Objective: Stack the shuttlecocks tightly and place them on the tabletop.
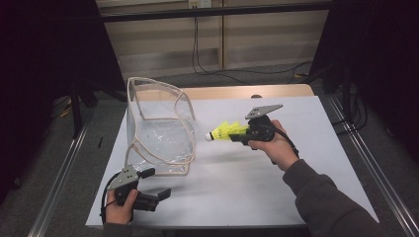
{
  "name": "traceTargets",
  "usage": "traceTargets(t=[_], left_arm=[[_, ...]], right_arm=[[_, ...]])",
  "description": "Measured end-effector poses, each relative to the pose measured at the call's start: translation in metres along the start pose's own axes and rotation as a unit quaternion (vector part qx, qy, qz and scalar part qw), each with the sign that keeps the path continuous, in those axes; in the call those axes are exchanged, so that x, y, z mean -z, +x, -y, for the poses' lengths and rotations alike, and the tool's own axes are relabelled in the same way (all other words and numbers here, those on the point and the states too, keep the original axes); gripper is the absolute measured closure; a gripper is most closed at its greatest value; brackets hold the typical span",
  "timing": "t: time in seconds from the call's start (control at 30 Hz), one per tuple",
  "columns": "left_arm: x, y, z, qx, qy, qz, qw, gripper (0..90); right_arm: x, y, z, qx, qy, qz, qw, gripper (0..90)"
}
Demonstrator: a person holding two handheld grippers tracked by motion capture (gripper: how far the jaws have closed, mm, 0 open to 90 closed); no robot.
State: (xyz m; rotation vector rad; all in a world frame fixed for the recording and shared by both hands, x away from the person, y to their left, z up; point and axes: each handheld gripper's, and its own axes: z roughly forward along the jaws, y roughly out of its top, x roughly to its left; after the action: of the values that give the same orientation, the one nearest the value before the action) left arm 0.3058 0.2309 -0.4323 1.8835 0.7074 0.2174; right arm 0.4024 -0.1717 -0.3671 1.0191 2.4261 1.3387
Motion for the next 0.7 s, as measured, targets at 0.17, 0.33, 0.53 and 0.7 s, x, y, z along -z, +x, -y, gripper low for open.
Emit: traceTargets(t=[0.17,0.33,0.53,0.7], left_arm=[[0.002,0.000,-0.001,-0.001,-0.002,-0.002,1.0000,2.4],[0.005,-0.001,-0.001,0.001,-0.003,-0.003,1.0000,2.4],[0.009,-0.002,0.000,0.004,-0.008,-0.008,0.9999,2.4],[0.011,0.000,0.001,0.008,-0.009,-0.008,0.9999,2.3]], right_arm=[[-0.001,0.005,-0.002,0.016,0.010,-0.009,0.9998,79.6],[-0.003,0.010,-0.002,0.030,0.017,-0.018,0.9992,79.6],[-0.004,0.013,0.002,0.032,0.019,-0.018,0.9991,79.5],[-0.002,0.013,0.004,0.019,0.009,-0.016,0.9996,79.5]])
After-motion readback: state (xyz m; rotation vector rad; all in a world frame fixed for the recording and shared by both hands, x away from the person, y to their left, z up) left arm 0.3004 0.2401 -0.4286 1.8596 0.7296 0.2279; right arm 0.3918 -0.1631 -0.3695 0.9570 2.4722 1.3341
